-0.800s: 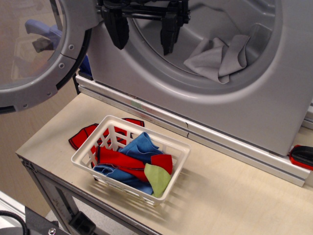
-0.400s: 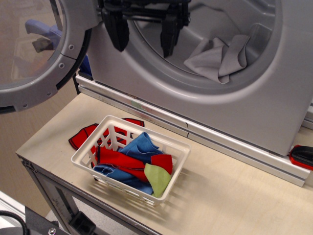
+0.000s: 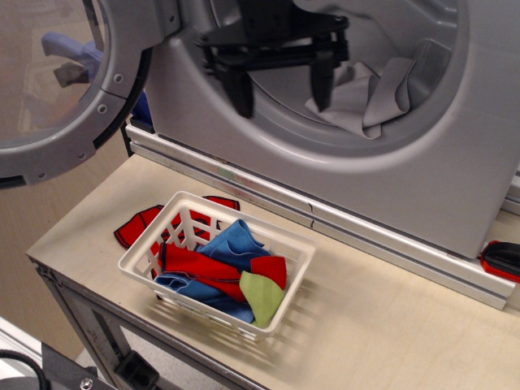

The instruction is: Take clothes out of laundry machine

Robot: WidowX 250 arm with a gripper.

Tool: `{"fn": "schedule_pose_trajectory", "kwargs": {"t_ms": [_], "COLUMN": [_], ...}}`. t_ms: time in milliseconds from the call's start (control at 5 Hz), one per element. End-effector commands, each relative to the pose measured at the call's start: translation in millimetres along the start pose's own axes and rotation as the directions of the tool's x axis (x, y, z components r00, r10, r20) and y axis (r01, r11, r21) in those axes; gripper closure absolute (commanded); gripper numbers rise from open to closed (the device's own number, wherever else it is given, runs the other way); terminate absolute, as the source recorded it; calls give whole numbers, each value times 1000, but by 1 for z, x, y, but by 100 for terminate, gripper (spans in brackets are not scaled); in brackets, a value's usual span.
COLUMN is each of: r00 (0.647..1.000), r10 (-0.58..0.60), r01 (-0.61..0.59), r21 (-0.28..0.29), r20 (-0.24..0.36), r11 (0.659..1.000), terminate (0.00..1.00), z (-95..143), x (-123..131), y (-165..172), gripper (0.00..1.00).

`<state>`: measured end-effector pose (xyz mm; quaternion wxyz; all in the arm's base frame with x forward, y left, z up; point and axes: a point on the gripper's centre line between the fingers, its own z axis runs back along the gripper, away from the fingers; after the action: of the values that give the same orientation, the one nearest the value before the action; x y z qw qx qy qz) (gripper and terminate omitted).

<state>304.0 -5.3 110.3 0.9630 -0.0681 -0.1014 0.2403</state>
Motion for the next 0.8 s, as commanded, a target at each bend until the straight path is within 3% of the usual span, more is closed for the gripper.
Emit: {"fn": "schedule_pose_trajectory", "kwargs": {"t_ms": [0,400,600], "r00": [976,935,925], "r10": [122,238,285], "r01": [-96,-179,-219], "r21": [-146,-230,-259], "r20": [182,264,251], "r11": [985,957,941], "terminate": [0,0,0], "z": [-10,-35,-48], "x": [31,55,67], "y": [-25,-43,-53], "gripper": [0,0,0]}}
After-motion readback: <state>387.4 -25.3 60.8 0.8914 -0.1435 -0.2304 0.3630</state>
